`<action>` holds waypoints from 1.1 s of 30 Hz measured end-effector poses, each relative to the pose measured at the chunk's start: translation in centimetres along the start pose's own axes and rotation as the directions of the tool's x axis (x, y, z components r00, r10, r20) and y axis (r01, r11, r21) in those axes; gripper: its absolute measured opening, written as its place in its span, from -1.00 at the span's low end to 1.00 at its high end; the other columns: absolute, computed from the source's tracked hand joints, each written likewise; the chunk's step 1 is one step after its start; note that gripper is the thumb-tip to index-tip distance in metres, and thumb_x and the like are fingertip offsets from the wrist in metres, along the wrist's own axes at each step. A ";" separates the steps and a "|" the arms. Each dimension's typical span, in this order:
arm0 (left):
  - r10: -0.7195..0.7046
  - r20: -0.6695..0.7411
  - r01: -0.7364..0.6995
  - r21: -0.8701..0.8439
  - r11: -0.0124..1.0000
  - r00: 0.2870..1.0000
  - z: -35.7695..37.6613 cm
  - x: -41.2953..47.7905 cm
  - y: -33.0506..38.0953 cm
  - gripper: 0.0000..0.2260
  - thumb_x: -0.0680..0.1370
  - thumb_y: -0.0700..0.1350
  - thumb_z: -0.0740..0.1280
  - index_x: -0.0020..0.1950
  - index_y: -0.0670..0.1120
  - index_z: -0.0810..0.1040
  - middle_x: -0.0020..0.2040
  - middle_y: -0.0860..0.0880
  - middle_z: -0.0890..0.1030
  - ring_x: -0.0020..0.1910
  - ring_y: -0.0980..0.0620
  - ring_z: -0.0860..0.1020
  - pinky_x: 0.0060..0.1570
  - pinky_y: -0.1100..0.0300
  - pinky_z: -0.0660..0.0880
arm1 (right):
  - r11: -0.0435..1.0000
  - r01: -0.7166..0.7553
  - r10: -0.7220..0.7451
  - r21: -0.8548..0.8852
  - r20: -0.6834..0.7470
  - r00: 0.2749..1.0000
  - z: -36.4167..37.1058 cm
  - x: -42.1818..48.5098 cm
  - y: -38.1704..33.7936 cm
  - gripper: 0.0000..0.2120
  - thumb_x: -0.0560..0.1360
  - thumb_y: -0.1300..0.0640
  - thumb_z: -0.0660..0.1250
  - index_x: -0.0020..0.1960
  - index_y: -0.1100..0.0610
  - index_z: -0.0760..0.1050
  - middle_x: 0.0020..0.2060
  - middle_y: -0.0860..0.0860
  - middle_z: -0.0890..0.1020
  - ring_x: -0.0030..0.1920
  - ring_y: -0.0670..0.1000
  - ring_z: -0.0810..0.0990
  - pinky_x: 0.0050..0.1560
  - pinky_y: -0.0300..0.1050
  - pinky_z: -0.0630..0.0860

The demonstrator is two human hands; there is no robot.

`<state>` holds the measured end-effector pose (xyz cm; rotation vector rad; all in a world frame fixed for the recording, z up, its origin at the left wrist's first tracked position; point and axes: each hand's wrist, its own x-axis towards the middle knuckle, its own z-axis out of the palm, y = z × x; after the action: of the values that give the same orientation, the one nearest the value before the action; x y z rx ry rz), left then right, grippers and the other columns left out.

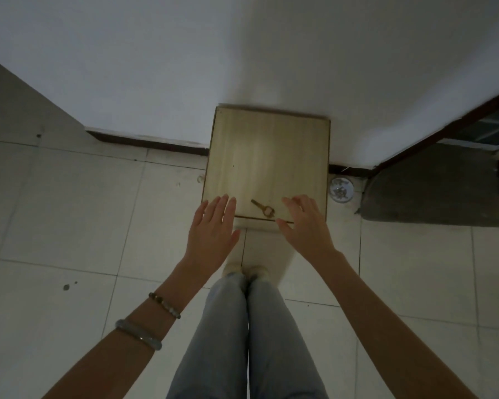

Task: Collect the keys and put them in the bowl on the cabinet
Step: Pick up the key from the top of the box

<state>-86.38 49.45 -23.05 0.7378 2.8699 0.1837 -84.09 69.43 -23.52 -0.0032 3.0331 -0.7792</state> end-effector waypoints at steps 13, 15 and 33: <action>-0.065 0.021 0.065 -0.032 0.997 0.998 11.6 4.1 -4.9 -0.46 0.48 -0.07 0.37 0.35 -0.28 0.30 0.31 -0.30 0.43 0.30 -0.24 0.40 0.34 -0.11 0.23 | 0.996 -0.094 0.094 -0.004 0.037 0.995 15.2 3.5 8.0 -0.86 0.43 0.22 0.34 -0.06 0.28 0.53 -0.18 0.22 0.55 -0.18 0.17 0.49 -0.18 -0.02 0.51; -0.063 0.022 0.063 -0.033 0.997 0.998 12.1 4.3 -5.2 -0.47 0.48 -0.07 0.37 0.35 -0.29 0.30 0.31 -0.31 0.43 0.29 -0.25 0.40 0.33 -0.11 0.23 | 0.994 -0.106 0.108 -0.020 0.079 0.991 16.0 4.0 8.6 -0.86 0.44 0.22 0.33 -0.06 0.28 0.53 -0.17 0.22 0.54 -0.16 0.18 0.49 -0.14 0.00 0.49; -0.049 0.071 0.051 -0.019 0.999 0.996 9.6 2.6 -5.7 -0.47 0.49 -0.07 0.35 0.36 -0.28 0.29 0.32 -0.30 0.42 0.32 -0.24 0.37 0.35 -0.13 0.24 | 0.972 -0.225 0.209 0.065 0.193 0.959 13.9 3.9 6.2 -0.92 0.44 0.32 0.29 -0.20 0.21 0.41 -0.29 0.07 0.48 -0.24 0.11 0.48 -0.26 -0.12 0.34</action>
<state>-89.40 46.52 -33.72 0.6543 2.8123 0.1764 -87.82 68.09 -38.74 0.2408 2.7625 -0.8386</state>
